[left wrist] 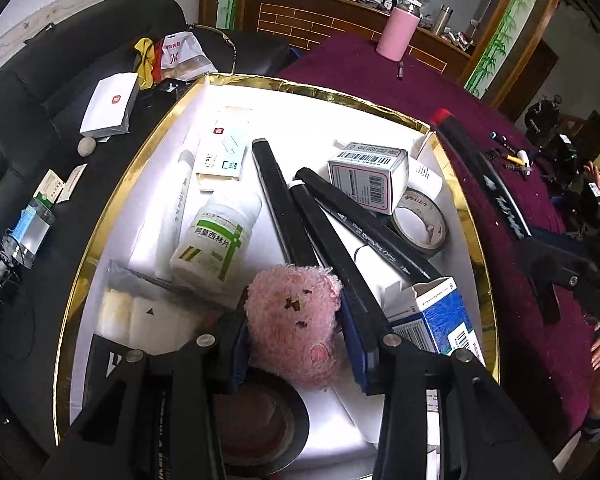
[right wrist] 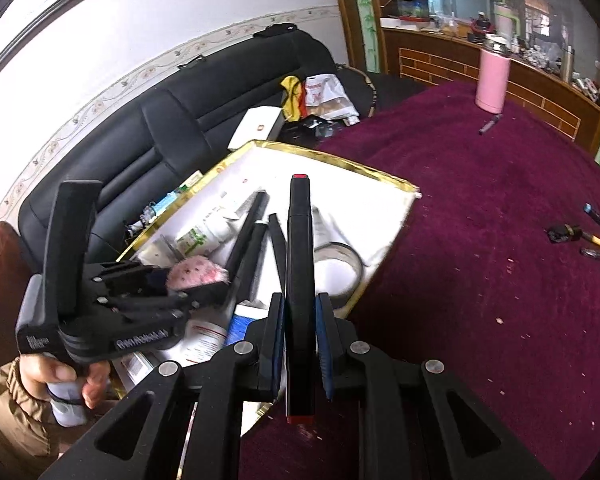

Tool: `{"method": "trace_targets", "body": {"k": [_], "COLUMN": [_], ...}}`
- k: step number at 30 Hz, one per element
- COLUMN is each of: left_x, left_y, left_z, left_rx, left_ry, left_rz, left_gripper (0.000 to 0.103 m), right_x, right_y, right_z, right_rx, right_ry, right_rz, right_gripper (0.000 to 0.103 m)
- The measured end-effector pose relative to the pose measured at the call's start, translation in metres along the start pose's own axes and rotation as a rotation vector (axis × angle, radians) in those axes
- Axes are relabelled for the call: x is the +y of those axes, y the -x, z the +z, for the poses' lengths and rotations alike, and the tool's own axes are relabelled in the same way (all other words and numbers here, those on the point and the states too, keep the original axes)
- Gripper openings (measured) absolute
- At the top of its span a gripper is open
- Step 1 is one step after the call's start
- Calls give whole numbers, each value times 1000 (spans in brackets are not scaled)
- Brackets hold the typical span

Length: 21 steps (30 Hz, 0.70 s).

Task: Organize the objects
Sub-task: 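Lower the puff and marker into the tray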

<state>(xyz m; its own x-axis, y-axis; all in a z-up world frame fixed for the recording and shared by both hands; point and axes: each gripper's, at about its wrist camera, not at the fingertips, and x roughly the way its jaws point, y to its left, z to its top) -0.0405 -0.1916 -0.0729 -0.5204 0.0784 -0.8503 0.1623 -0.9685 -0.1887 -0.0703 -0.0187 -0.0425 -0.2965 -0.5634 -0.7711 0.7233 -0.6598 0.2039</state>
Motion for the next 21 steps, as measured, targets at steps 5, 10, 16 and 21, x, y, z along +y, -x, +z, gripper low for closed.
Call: {"method": "trace_targets", "body": {"k": [5, 10, 16, 21], "left_x": [4, 3, 4, 4], "left_y": [1, 0, 0, 0], "left_z": [1, 0, -1, -3], "left_rx": [17, 16, 6, 1], "left_ry": [9, -3, -4, -4], "left_rz": [-12, -10, -20, -20], "left_gripper": [40, 40, 40, 40], "right_x": [12, 22, 30, 26], "right_y": [-20, -47, -77, -98], "right_z": [10, 19, 35, 48], "right_rx": [44, 80, 104, 124], "right_ry": [-2, -3, -3, -9], "right_rz": [78, 97, 94, 57], "right_gripper": [16, 16, 16, 16]}}
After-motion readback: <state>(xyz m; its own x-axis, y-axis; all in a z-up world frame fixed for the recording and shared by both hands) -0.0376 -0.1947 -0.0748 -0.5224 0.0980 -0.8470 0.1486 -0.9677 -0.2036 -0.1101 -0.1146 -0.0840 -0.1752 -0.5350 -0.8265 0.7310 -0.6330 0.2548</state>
